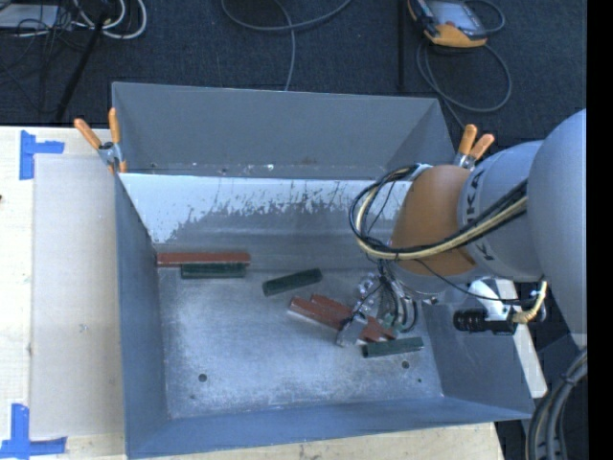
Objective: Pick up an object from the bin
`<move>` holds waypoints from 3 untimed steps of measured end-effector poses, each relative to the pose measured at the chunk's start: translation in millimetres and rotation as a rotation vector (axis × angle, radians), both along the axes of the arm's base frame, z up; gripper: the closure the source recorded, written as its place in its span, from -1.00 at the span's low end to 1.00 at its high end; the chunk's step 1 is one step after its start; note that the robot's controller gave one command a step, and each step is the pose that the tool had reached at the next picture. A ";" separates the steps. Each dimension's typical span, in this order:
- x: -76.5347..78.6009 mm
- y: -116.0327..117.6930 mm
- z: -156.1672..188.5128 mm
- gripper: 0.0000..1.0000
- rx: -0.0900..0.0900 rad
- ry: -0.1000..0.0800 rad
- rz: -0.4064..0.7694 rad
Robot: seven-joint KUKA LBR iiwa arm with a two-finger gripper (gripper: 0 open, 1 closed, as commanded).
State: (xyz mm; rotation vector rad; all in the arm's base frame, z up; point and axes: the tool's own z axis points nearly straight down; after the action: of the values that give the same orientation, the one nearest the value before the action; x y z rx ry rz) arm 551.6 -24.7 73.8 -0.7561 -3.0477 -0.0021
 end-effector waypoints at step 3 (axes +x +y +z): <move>-0.5 -0.8 22.3 1.00 -0.001 -0.001 0.001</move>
Offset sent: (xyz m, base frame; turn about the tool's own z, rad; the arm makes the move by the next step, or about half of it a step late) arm 0.0000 0.0001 0.0158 0.0000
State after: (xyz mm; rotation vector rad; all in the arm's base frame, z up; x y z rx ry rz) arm 551.1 -25.5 96.1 -0.7553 -3.0496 -0.0004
